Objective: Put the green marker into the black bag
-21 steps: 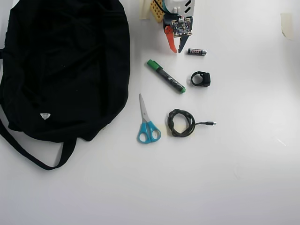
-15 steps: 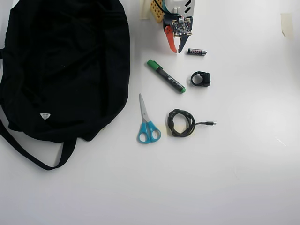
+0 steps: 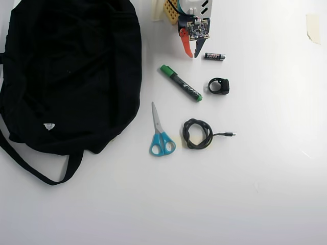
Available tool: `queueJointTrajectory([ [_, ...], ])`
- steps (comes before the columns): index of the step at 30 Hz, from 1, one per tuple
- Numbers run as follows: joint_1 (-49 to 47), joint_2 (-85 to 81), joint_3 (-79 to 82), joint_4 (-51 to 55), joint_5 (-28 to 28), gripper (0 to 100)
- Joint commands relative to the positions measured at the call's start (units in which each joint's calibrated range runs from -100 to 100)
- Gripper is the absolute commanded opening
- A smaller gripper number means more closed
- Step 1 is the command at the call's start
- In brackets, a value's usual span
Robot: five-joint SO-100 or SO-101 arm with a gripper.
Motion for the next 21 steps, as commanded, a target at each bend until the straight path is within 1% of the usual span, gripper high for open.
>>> queueJointTrajectory([
  [1,0.0,-0.66,1.48,-0.35,0.28,2],
  [21,0.0,-0.66,1.48,-0.35,-0.19,2],
])
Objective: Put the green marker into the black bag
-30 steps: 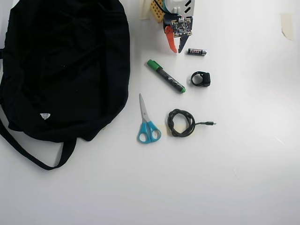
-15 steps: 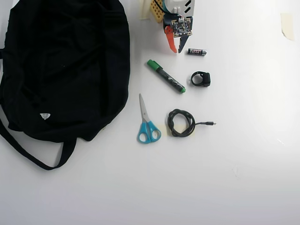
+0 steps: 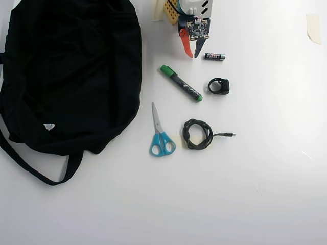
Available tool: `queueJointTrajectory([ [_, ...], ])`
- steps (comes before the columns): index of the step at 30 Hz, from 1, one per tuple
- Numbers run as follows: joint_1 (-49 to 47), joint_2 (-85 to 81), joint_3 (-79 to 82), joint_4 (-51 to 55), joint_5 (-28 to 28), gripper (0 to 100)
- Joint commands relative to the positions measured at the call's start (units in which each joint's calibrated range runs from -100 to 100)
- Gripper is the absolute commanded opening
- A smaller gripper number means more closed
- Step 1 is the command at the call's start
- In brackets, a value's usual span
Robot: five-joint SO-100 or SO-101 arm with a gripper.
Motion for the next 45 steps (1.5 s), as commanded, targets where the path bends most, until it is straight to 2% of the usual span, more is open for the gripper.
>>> queueJointTrajectory([
  [1,0.0,-0.66,1.48,-0.35,-0.14,2],
  [18,-0.22,-0.66,0.4,-1.29,0.28,2],
  [26,-1.04,-0.08,-7.59,-10.08,0.28,2],
  [32,-0.89,12.95,-20.98,-18.95,0.33,2],
  [45,-0.15,38.84,-51.89,-29.29,0.38,2],
])
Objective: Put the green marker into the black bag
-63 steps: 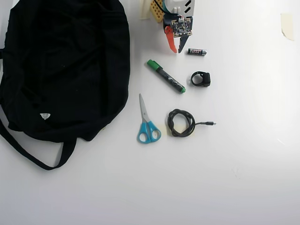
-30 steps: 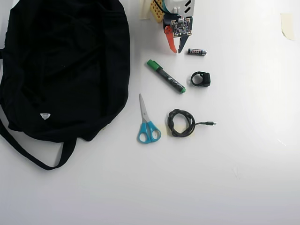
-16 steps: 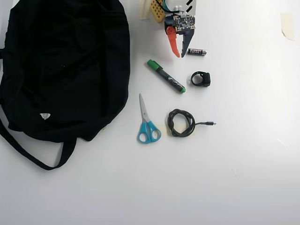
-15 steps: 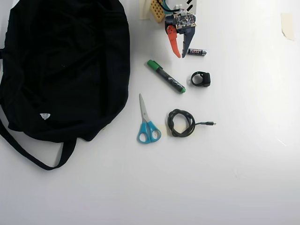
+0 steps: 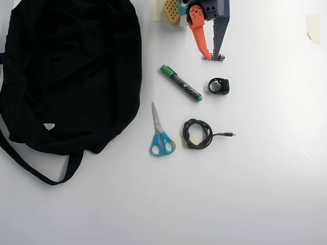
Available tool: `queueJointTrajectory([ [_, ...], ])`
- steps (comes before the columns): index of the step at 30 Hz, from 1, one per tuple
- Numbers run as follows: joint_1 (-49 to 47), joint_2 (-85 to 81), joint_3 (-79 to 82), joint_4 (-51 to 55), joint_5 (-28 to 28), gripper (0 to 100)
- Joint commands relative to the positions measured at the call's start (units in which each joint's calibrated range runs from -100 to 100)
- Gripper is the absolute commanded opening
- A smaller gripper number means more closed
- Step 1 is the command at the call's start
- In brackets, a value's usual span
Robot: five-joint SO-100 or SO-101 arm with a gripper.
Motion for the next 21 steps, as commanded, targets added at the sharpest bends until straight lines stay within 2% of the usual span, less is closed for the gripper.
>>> queueJointTrajectory([
  [1,0.74,8.45,-11.58,-4.13,0.33,2],
  [15,7.25,38.33,-37.9,-17.91,0.33,2],
  [21,7.92,48.04,-40.87,-29.11,0.33,2],
])
